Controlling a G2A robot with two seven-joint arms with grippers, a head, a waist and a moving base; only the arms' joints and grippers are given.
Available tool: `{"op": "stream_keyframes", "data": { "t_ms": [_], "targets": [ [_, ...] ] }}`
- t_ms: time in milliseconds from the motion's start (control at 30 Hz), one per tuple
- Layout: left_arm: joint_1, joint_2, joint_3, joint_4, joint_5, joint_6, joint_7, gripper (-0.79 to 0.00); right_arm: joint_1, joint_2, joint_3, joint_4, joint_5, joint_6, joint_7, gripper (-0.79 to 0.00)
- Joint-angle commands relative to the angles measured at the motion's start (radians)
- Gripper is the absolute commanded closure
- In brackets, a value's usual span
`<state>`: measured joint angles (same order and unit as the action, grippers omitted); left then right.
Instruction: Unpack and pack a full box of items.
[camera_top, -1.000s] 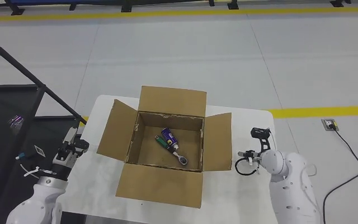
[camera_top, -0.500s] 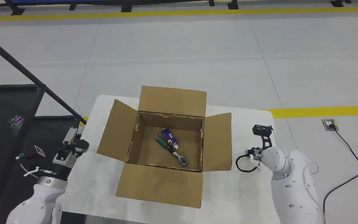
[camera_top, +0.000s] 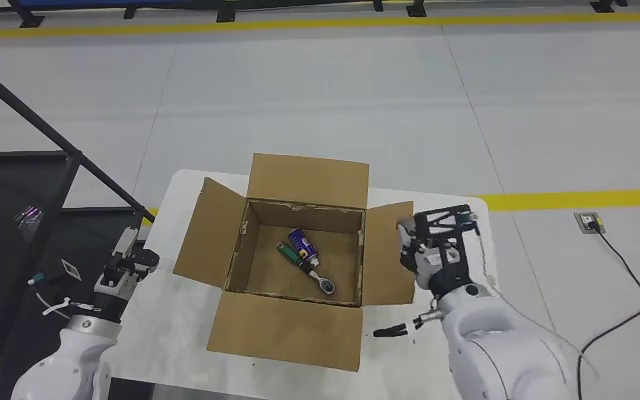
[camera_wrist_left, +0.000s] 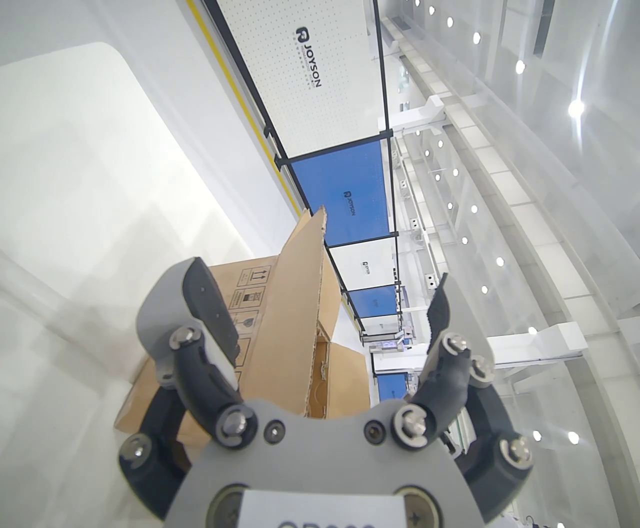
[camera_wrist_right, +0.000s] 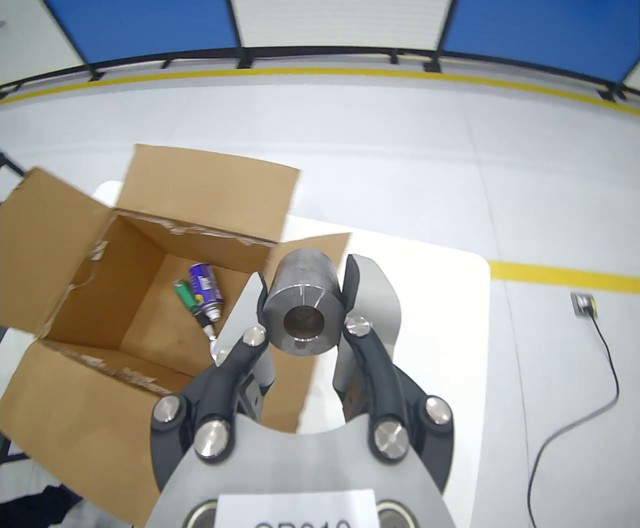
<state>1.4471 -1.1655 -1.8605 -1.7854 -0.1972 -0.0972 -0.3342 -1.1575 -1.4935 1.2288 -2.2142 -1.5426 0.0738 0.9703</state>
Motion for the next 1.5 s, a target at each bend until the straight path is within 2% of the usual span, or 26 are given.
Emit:
{"op": "stream_keyframes", "data": {
  "t_ms": [0,167,333,433,600,833,1100,1333,1467],
  "targets": [
    [0.0,0.0,0.0,0.0,0.0,0.0,0.0,-0.785,0.067,-0.007,-0.089,0.088,-0.04,-0.01,0.02,0.0],
    [0.0,0.0,0.0,0.0,0.0,0.0,0.0,-0.785,0.265,-0.044,-0.276,0.398,-0.056,-0.017,0.106,0.0],
    [0.0,0.0,0.0,0.0,0.0,0.0,0.0,-0.785,0.469,-0.102,-0.418,0.764,-0.016,0.001,0.177,0.0],
    [0.0,0.0,0.0,0.0,0.0,0.0,0.0,-0.785,0.562,-0.139,-0.475,0.953,0.02,0.014,0.207,0.0],
    [0.0,0.0,0.0,0.0,0.0,0.0,0.0,-0.785,0.668,-0.189,-0.508,1.19,0.097,0.018,0.177,0.0],
    [0.0,0.0,0.0,0.0,0.0,0.0,0.0,-0.785,0.74,-0.235,-0.519,1.375,0.181,0.005,0.151,-0.022],
    [0.0,0.0,0.0,0.0,0.0,0.0,0.0,-0.785,0.778,-0.264,-0.517,1.485,0.208,0.004,0.121,-0.329],
    [0.0,0.0,0.0,0.0,0.0,0.0,0.0,-0.785,0.785,-0.271,-0.5,1.502,0.204,0.009,0.108,-0.366],
    [0.0,0.0,0.0,0.0,0.0,0.0,0.0,-0.785,0.775,-0.266,-0.483,1.465,0.19,0.019,0.101,-0.379]
  ]
}}
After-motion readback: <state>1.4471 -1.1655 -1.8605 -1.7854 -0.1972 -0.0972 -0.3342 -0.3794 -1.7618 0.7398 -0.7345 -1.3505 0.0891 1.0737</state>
